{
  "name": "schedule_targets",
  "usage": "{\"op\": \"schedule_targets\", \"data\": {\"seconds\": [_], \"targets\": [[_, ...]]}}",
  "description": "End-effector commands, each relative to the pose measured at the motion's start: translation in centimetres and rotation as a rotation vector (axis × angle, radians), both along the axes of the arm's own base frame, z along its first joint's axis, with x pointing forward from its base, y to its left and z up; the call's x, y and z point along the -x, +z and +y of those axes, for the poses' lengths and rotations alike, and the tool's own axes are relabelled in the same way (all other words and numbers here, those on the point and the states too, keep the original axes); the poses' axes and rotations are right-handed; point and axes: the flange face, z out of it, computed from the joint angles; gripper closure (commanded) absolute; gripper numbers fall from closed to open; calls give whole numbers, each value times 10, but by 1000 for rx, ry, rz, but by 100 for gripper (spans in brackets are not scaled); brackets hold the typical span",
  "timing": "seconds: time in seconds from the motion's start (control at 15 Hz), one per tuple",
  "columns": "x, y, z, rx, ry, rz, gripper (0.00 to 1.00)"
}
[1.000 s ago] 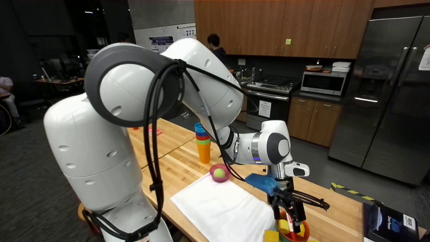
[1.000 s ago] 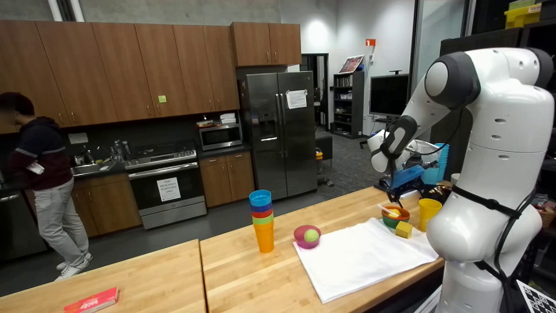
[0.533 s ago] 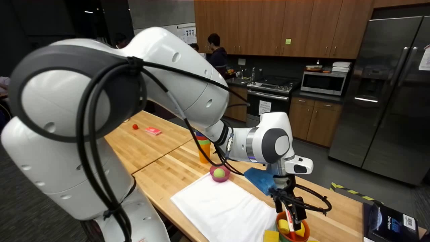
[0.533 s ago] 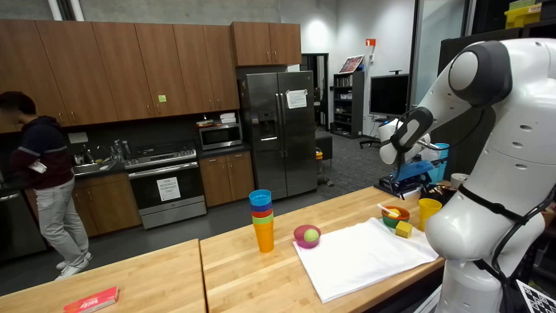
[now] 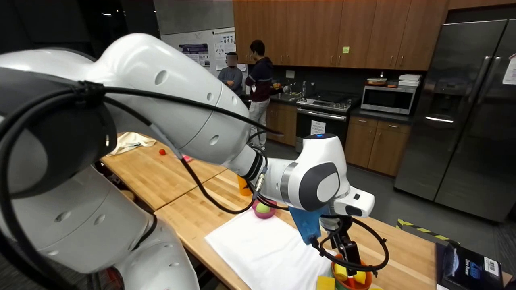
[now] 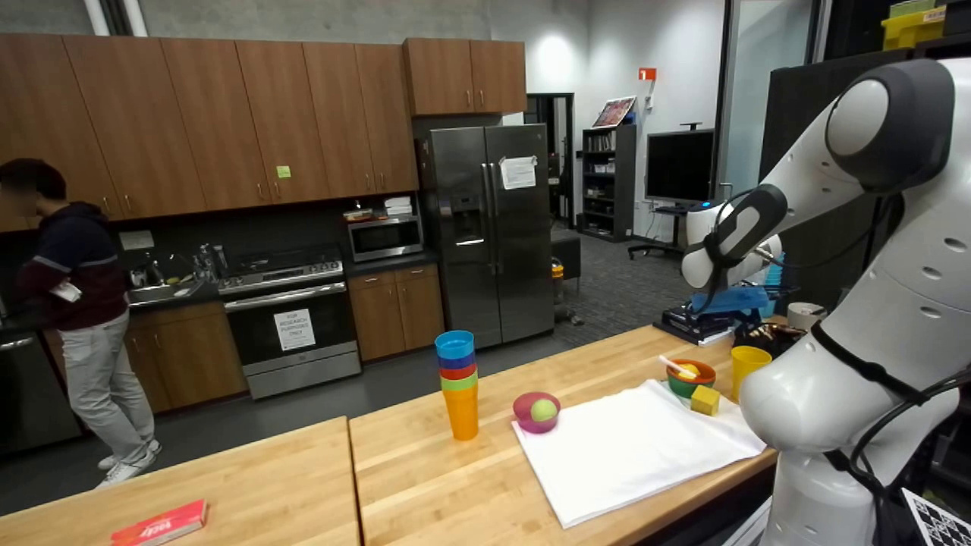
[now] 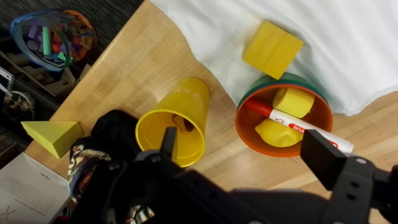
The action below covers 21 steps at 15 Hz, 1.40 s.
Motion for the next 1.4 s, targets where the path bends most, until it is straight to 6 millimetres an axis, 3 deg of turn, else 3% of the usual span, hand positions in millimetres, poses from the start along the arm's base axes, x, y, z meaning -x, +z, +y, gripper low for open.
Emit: {"op": "schedule_targets", "data": {"seconds": [0.0,0.27,0.6,1.0,1.33], "targets": [[0,1,0,0,-1,-1,0],[-1,1,1,1,-5,-4,0],[13,-13,-3,-67,-32,79,0],[35,-41,-11,-80,-96,173,0],[35,-61,-17,-13,-139,100,0]]}}
